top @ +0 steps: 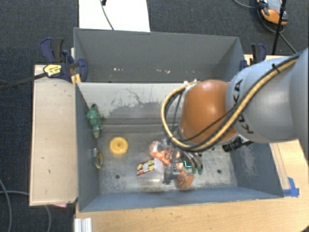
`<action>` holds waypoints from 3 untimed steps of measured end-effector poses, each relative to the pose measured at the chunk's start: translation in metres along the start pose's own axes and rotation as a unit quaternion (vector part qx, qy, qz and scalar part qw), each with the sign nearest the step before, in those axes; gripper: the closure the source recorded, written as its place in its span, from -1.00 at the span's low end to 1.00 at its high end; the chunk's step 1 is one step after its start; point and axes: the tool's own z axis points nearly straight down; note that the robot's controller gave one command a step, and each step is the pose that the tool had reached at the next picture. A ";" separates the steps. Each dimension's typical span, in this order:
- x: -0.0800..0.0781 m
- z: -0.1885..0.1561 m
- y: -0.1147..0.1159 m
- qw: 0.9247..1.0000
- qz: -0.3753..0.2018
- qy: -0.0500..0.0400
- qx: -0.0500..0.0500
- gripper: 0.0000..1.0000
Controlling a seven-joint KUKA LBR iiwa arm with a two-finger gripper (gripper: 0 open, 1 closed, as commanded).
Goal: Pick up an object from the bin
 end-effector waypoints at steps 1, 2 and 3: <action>-0.019 0.067 0.004 1.000 0.000 -0.009 -0.002 1.00; -0.019 0.067 0.004 1.000 0.000 -0.009 -0.002 1.00; -0.017 -0.032 0.019 1.000 -0.001 0.000 0.000 1.00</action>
Offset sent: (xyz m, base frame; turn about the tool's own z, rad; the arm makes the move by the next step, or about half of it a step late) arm 0.0000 0.0000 0.0000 0.0000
